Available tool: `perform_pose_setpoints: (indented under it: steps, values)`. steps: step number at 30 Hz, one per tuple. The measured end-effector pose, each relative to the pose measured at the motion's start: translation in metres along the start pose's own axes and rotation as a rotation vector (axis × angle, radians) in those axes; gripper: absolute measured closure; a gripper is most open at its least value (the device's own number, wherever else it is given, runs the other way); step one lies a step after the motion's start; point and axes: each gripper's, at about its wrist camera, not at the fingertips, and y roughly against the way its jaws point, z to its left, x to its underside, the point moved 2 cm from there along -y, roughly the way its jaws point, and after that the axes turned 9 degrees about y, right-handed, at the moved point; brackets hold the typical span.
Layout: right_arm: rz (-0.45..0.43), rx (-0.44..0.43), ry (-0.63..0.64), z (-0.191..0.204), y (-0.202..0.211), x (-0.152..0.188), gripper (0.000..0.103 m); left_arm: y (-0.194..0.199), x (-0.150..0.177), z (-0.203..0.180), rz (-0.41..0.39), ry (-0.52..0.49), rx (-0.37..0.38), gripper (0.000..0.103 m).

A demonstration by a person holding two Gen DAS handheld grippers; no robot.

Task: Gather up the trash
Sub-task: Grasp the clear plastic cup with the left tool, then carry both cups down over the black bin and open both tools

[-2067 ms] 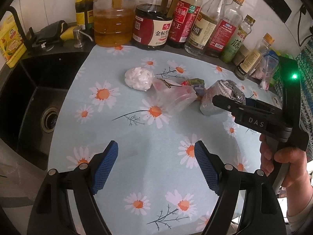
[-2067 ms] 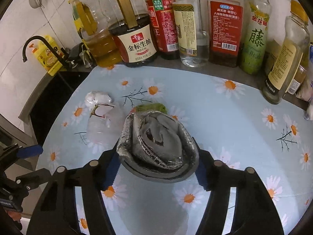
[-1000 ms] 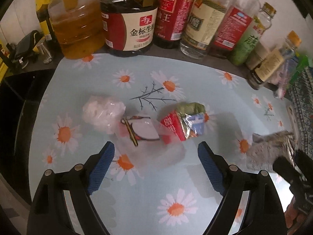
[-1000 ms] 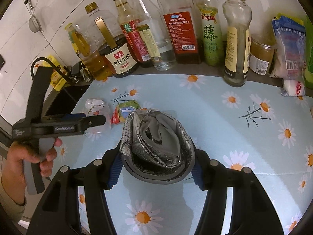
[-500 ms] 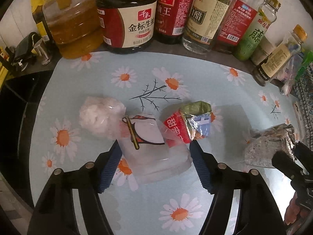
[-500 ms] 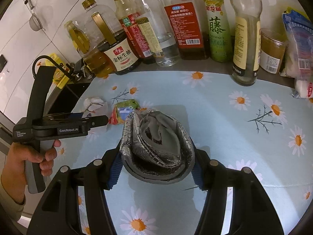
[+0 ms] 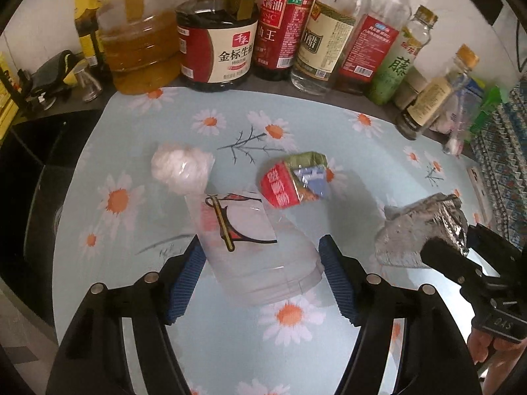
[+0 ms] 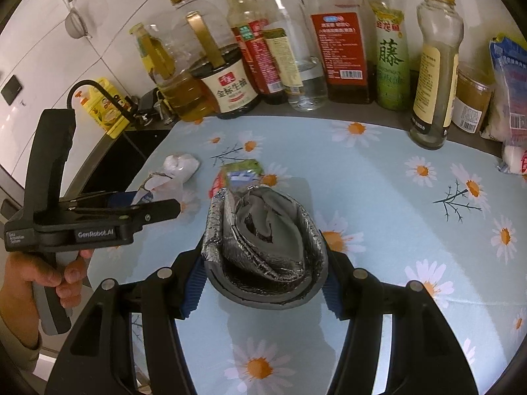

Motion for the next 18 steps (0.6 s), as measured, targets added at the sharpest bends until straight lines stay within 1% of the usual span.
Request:
perform_pose_setpoints:
  steps: [9,18]
  values:
    - [-0.011,-0.003,0.025,0.043,0.009,0.012,0.044,0.035,0.032,0.026,-0.018,0.015,0.009,0.035]
    - [-0.012,-0.015,0.049,0.099,0.015,0.029,0.044,0.064,0.07,0.06,-0.023,0.034,0.014,0.035]
